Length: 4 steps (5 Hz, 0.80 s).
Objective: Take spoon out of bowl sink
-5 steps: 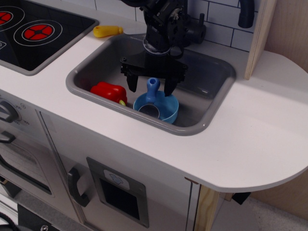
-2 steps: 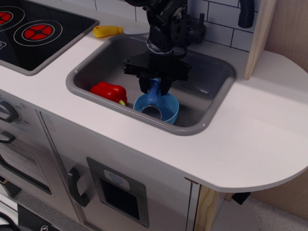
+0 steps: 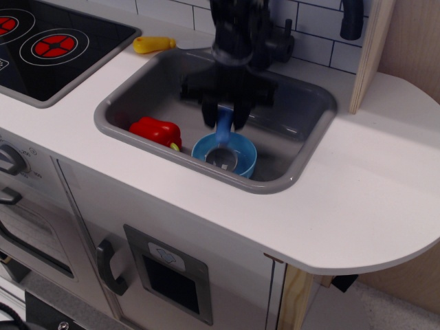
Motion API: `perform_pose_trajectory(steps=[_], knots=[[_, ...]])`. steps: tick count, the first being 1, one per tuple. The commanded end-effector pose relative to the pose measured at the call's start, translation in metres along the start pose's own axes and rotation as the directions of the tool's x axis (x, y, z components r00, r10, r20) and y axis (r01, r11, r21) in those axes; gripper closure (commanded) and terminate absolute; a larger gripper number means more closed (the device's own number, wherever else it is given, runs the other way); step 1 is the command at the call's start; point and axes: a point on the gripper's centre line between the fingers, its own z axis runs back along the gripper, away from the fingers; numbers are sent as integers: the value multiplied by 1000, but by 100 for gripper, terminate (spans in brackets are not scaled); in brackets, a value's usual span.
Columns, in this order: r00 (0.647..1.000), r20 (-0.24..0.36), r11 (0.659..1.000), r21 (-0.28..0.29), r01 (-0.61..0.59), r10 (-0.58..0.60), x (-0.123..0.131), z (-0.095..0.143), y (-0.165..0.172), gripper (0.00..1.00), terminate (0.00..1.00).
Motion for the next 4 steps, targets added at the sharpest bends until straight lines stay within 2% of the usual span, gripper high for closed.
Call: perform_pose_trajectory(steps=[1,2,3,4], knots=[[975,98,979,-40,-198,201,46,54,11,100,0],[930,110,936,-7,-351,350,49,45,3,100,0],[815,60,816,11,-578,577,48,30,1,100,0],[668,68,665,55,-744,741,45,17,0,100,0]])
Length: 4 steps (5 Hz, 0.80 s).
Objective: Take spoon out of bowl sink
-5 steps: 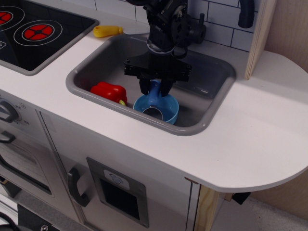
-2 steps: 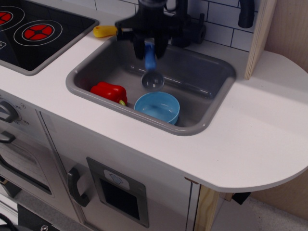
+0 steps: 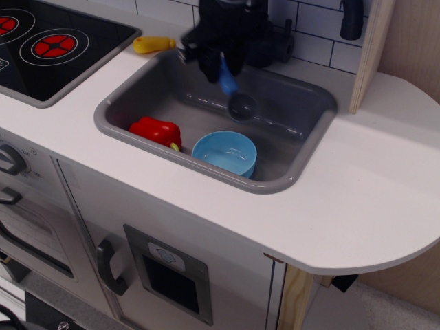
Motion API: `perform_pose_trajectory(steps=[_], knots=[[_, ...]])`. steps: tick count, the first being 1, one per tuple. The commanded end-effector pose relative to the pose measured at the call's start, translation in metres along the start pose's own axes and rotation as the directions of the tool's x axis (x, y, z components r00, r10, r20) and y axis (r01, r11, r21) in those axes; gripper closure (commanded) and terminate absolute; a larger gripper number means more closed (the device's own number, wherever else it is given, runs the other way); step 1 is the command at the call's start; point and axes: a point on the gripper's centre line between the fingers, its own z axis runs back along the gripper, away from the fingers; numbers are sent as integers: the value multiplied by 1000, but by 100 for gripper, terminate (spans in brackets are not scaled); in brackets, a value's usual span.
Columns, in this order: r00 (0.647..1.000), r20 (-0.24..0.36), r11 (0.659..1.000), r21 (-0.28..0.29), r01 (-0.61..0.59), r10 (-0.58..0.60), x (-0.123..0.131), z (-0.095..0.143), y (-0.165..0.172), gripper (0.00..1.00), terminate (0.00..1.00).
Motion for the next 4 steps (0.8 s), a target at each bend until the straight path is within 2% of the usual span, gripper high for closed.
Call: perform_pose_trajectory(steps=[1,3,4], knots=[[965,19,965,-12,-263,263,7,-8,-4,100,0],[940,29,940,1,-341,341,24,-36,4,100,0],[946,6,944,59,-324,325,31,-50,9,100,0]])
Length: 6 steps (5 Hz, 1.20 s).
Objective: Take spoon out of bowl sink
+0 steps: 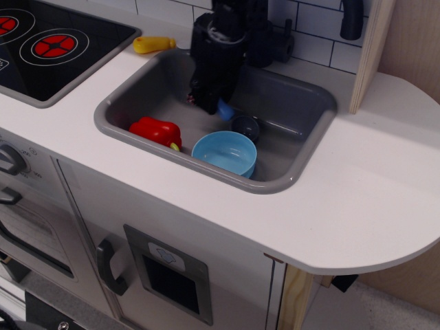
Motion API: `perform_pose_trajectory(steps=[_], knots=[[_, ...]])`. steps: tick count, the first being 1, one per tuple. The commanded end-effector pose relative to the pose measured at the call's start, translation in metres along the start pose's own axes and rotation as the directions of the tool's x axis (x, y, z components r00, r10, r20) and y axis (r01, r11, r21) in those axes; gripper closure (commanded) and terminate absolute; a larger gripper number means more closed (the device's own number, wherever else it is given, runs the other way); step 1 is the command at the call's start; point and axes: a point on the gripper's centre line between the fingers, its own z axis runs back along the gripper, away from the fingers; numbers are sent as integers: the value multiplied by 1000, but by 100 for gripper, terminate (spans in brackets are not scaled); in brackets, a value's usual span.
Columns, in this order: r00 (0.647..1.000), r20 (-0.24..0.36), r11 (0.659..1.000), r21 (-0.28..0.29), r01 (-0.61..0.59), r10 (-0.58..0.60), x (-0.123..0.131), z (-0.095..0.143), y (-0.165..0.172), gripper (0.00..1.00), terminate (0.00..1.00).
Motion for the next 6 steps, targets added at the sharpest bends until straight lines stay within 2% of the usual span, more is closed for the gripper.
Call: perform_pose_trajectory(steps=[1,2,3,4,5,6], knots=[[999,-36,1000,18,-9,9,26,1,-7,100,0],[998,-68,999,46,-2,5,28,1,-7,0,0],[998,-60,998,57,20,-17,28,2,-4,0,0],[998,-61,999,38,23,-21,29,11,-3,0,0],[996,-77,999,5,45,-44,28,29,-5,0,0],[992,-94,995,-51,83,-87,28,54,-6,0,0]])
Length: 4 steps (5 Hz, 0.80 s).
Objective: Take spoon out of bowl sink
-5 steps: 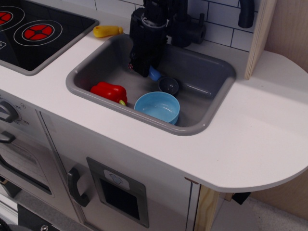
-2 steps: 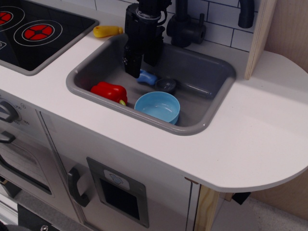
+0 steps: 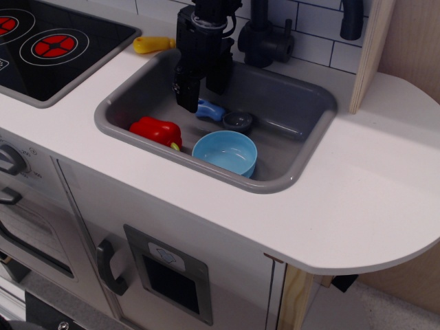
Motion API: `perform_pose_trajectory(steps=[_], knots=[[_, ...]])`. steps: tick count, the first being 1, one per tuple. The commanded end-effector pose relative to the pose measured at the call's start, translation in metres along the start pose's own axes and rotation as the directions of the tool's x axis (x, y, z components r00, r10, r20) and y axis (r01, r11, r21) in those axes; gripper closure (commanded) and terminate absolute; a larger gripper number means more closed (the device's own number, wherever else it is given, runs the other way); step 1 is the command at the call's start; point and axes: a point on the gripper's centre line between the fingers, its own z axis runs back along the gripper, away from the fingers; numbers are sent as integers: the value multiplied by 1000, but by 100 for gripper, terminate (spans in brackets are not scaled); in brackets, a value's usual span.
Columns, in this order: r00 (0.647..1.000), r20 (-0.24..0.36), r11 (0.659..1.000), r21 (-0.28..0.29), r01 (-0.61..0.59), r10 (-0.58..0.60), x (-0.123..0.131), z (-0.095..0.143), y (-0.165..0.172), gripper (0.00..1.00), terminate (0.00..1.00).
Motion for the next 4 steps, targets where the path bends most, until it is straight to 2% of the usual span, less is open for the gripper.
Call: perform_pose_trajectory(steps=[1,2,3,4], knots=[[996,-1,982,-165,91,-92,4,75,7,0,0],[992,0,968,-218,124,-127,5,87,16,0,0],[992,0,968,-218,124,-127,5,87,16,0,0],[992,0,968,-218,124,-127,5,87,16,0,100]])
